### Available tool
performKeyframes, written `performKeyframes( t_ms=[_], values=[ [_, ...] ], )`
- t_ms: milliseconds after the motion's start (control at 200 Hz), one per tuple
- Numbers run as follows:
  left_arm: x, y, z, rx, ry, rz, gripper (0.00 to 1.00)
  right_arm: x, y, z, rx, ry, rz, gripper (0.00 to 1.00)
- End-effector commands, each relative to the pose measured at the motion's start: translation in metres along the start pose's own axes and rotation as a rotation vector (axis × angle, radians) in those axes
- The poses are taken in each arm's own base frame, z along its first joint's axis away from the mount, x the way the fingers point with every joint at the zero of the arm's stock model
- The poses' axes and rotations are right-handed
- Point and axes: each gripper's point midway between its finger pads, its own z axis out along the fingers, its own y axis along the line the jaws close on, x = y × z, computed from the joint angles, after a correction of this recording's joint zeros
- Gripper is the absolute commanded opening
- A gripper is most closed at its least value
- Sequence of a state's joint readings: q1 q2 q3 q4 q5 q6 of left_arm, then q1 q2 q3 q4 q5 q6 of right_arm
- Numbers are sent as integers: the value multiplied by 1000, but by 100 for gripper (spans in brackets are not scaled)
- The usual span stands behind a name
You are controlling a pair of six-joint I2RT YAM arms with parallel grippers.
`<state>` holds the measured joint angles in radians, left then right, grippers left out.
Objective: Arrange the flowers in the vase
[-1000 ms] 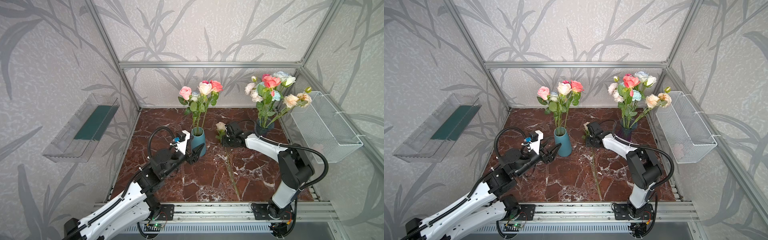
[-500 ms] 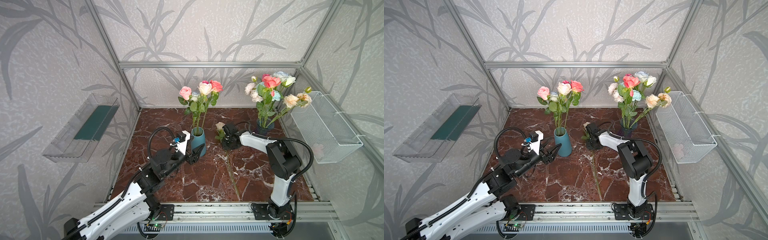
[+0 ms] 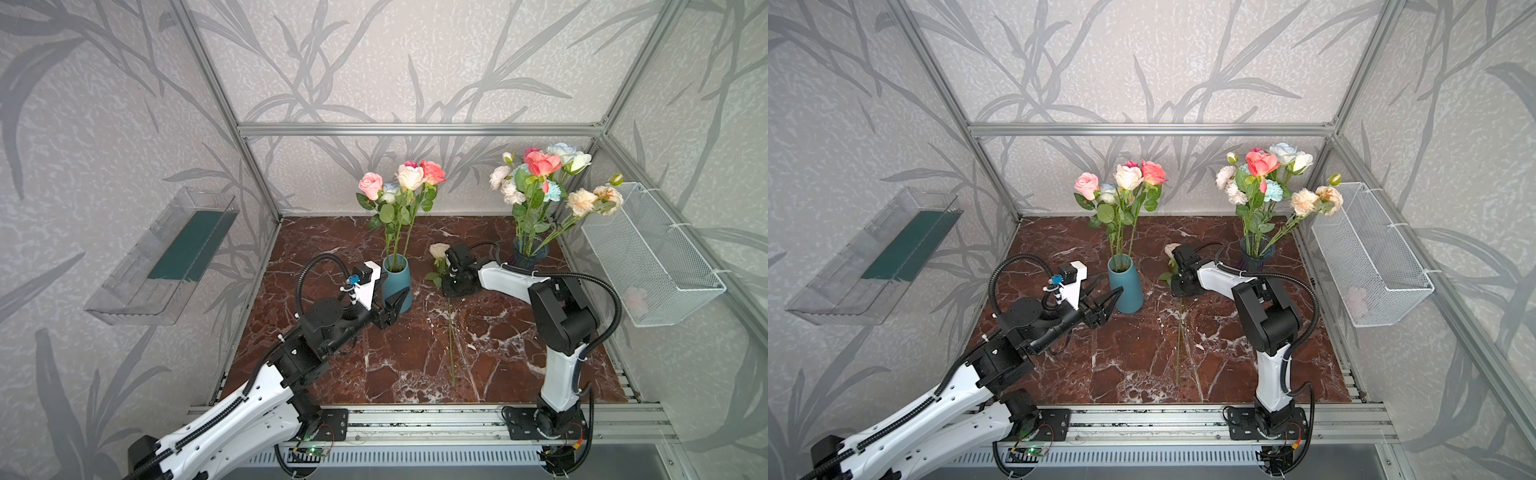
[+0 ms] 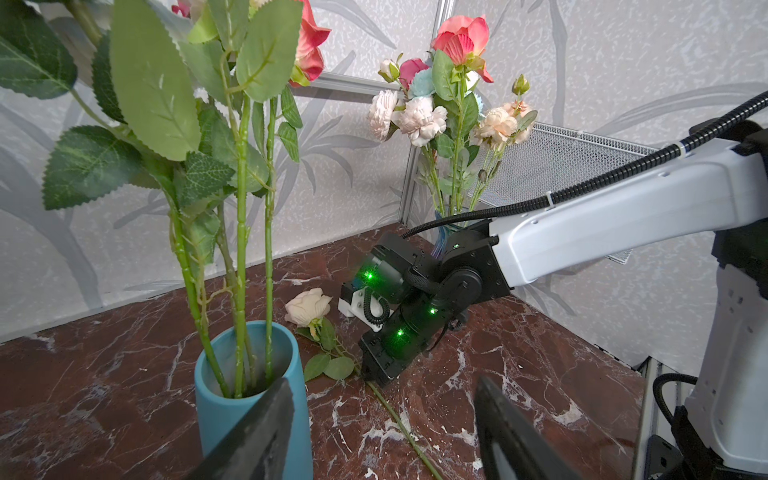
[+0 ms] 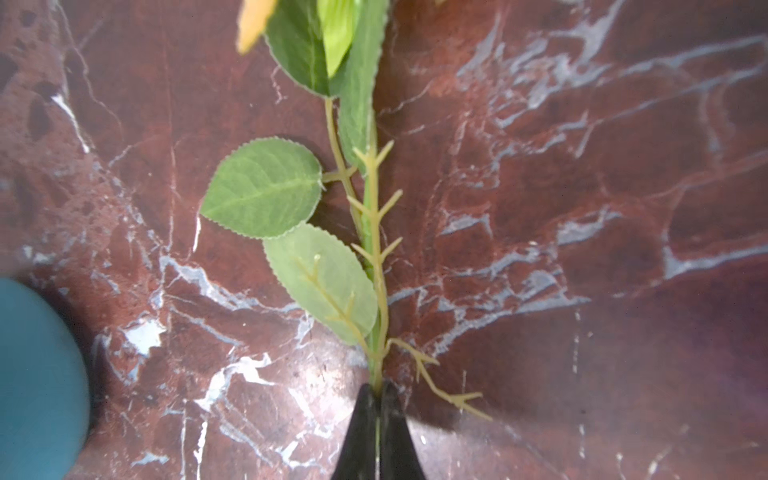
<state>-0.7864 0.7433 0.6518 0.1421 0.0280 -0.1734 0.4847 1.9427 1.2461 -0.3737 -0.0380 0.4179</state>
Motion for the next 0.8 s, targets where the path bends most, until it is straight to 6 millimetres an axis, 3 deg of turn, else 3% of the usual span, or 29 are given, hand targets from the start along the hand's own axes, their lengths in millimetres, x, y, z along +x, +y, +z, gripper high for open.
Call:
performKeyframes(
  t_ms=[0,110,200,220,450,795],
  values=[
    [-17,-2,-2,1,-38,12,70,-1,2,-23,-46,-43,32,0],
    [-17,-2,-2,-3,-38,17,70,-15,10,-51,-97,-142,47,0],
    [-17,0,-2,-15,-37,15,70,-17,11,-60,-109,-170,54,0],
    [-16,0,-2,-14,-36,15,70,-21,14,-71,-124,-196,54,0],
    [-13,-4,2,8,-18,-7,69,-13,12,-97,-151,-248,62,0],
    [13,-60,29,240,195,-126,72,-27,17,-203,-264,-510,109,0]
  ],
)
